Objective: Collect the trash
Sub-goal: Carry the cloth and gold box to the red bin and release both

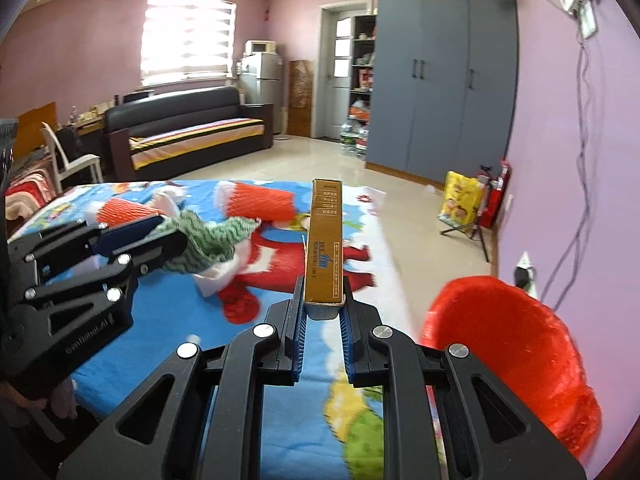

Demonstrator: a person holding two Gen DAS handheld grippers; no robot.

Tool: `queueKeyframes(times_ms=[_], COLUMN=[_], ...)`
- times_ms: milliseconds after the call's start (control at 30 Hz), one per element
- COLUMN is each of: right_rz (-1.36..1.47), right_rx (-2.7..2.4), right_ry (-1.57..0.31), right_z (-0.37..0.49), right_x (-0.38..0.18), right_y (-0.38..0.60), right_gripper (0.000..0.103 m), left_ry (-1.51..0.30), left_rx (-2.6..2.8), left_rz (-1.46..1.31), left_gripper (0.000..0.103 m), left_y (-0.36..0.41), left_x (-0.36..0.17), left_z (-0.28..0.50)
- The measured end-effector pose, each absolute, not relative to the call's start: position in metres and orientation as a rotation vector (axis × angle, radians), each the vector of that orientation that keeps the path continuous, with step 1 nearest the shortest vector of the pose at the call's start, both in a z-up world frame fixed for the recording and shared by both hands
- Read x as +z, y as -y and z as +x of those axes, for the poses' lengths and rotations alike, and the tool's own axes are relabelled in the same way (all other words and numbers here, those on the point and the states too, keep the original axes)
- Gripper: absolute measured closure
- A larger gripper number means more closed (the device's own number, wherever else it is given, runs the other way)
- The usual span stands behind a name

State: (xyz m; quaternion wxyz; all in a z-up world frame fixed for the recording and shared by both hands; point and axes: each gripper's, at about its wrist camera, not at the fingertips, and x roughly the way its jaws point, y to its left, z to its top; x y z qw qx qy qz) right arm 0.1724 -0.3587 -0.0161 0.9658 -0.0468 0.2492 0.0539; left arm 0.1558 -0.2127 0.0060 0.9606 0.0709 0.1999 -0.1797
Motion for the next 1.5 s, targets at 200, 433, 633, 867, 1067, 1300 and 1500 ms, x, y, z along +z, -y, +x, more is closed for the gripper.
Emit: queueKeyframes(times_ms=[200, 433, 633, 867, 1067, 1300, 1500], right_rz=[-0.052, 0.030, 0.088, 0.116, 0.131, 0.141, 0.151], right_rx=[0.005, -0.129, -0.233, -0.272, -0.246, -0.247, -0.253], right_ry=[-0.501, -0.496, -0.519, -0.546, -0.538, -0.541, -0.546], right_z=[0.166, 0.157, 0.148, 0.147, 0.149, 0.146, 0.146], right_x=[-0.019, -0.019, -0.028, -0.039, -0.038, -0.039, -0.043], right_y=[0.394, 0.448, 0.488, 0.507, 0.503, 0.502, 0.507], right_gripper=[0.087, 0.087, 0.087, 0.087, 0.087, 0.087, 0.087], left_ry=[-0.387, -0.369, -0.392, -0.495, -0.598, -0.680, -0.763], left_rx=[-0.424, -0.535, -0.623, -0.654, -0.609, -0.590, -0.592], left_rz=[0.176, 0.193, 0.178, 0.125, 0.093, 0.127, 0.122], left_gripper=[0.078, 0.078, 0.078, 0.085, 0.049, 0.043, 0.048], left_y=[0.251, 0.297, 0.341, 0.357, 0.337, 0.346, 0.361], left_x=[0.005, 0.005, -0.006, -0.034, -0.046, -0.068, -0.084], left_z=[0.164, 0.175, 0.185, 0.208, 0.215, 0.231, 0.253])
